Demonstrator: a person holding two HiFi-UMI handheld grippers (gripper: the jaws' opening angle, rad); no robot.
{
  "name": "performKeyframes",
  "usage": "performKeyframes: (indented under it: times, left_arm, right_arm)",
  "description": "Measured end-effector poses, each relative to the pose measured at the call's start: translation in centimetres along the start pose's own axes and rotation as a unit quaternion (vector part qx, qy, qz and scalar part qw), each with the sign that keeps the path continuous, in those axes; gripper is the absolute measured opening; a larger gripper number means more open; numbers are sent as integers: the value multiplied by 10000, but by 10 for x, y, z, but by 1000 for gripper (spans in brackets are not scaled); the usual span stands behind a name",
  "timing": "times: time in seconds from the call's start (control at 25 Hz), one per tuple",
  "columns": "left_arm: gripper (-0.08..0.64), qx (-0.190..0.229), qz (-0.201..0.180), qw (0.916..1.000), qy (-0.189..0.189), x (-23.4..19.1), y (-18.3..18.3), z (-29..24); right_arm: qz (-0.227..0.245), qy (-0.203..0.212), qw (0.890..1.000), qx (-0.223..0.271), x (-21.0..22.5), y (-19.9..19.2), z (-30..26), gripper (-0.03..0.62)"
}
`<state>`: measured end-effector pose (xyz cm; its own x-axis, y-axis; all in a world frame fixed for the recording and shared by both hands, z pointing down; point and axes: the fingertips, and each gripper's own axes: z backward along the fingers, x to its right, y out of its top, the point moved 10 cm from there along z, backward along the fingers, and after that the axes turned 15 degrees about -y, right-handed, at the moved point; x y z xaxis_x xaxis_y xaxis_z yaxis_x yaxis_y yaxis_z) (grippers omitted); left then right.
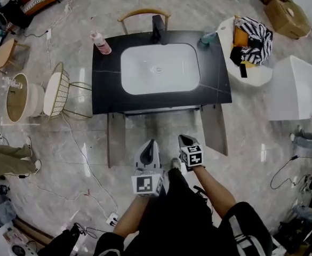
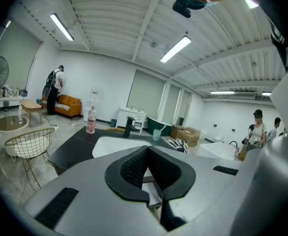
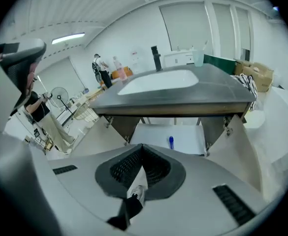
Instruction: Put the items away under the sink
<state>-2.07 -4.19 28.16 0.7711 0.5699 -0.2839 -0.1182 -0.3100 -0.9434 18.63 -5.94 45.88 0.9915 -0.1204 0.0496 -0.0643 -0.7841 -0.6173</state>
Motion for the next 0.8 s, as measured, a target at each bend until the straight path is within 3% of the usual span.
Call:
performKeyframes:
  times: [0.2,0.36,0.6,0.8]
  left_arm:
    - [15,-52,-176,9998,-101,40,46,31]
    - [15,90,-251,9995,-147,64,71,53]
    - [15,305,-467,9981,-271,91,84,74]
    - [15,491,-553,9969,-251,100,88,80]
  right_arm:
    - [-147,-19,9991,387,0,37,91,11]
    - [-200,43,9943,1048,-4,60,157,11]
    - [-111,162,9791,2023,-13,78,237,11]
    - [-32,364,9706,2379,-24,84,275,11]
